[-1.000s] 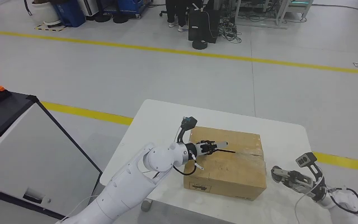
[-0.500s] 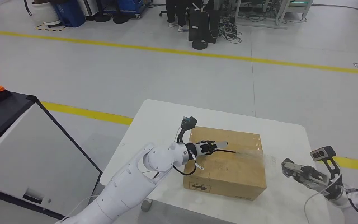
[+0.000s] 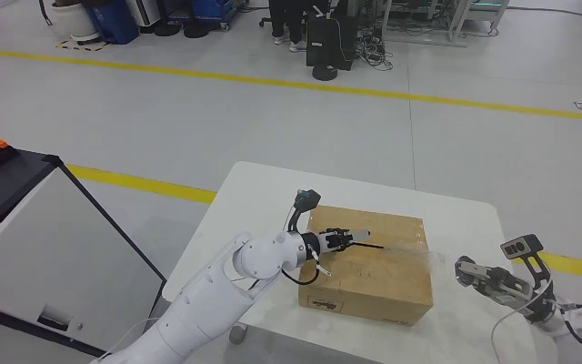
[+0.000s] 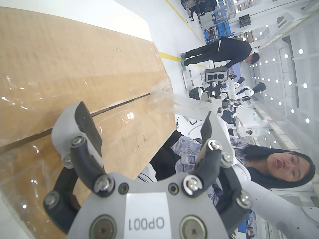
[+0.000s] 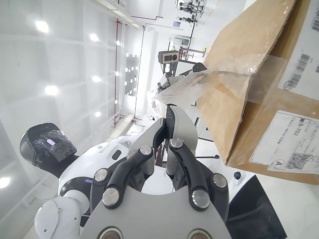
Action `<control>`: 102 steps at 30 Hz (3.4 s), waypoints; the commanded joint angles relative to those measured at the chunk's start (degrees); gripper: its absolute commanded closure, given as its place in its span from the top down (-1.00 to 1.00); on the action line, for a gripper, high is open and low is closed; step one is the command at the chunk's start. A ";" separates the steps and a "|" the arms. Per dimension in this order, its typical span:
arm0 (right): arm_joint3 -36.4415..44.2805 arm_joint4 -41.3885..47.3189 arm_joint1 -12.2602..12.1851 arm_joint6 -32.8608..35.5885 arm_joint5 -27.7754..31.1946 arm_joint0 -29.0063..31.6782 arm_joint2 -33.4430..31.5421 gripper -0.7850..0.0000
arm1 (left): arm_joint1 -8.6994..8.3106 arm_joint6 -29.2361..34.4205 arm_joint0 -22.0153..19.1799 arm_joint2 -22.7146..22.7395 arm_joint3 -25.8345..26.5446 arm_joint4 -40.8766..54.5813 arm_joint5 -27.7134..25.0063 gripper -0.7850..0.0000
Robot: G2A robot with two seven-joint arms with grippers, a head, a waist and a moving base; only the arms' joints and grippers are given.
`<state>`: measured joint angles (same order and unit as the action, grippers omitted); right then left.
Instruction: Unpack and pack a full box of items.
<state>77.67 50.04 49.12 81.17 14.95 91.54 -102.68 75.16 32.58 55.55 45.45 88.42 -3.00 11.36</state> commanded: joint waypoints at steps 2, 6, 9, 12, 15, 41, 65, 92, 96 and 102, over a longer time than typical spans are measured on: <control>0.00 0.00 0.00 0.00 0.00 0.00 0.00 -1.00 | -0.17 -0.12 0.49 0.25 -0.17 -1.09 0.15 1.00; 0.00 0.00 0.00 0.00 0.00 0.00 0.00 -1.00 | -0.87 -1.64 2.55 2.97 2.51 -2.68 -0.04 1.00; 0.00 0.00 0.00 0.00 0.00 0.00 0.00 -1.00 | -1.41 -2.91 4.53 5.04 4.79 -3.90 0.43 1.00; 0.00 0.00 0.00 0.00 0.00 0.00 0.00 -1.00 | -1.97 -3.88 6.22 7.07 6.61 -5.75 0.53 1.00; 0.00 0.00 0.00 0.00 0.00 0.00 0.00 -1.00 | -2.45 -5.17 8.01 9.28 8.50 -6.96 0.34 1.00; 13.06 -14.45 1.20 -15.66 -12.06 -9.66 12.54 -1.00 | -4.49 -14.56 20.20 21.54 17.37 -13.80 0.23 1.00; 13.55 -15.23 1.31 -17.29 -11.71 -10.12 12.95 -1.00 | -4.47 -14.26 20.50 21.68 17.29 -13.12 0.45 1.00; 16.15 -32.08 3.36 -22.08 -30.19 -27.20 32.50 -1.00 | -4.47 -14.26 20.50 21.68 17.29 -13.12 0.45 1.00; 15.61 -33.19 3.85 -22.31 -31.09 -29.63 35.00 -1.00 | -4.47 -14.26 20.50 21.68 17.29 -13.12 0.45 1.00; 14.00 -35.65 4.78 -22.74 -33.26 -33.76 39.42 -1.00 | -4.47 -14.26 20.50 21.68 17.29 -13.12 0.45 1.00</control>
<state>91.98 14.78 53.75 58.35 -18.08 58.49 -64.07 70.70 18.32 76.05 67.12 105.71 -16.12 11.81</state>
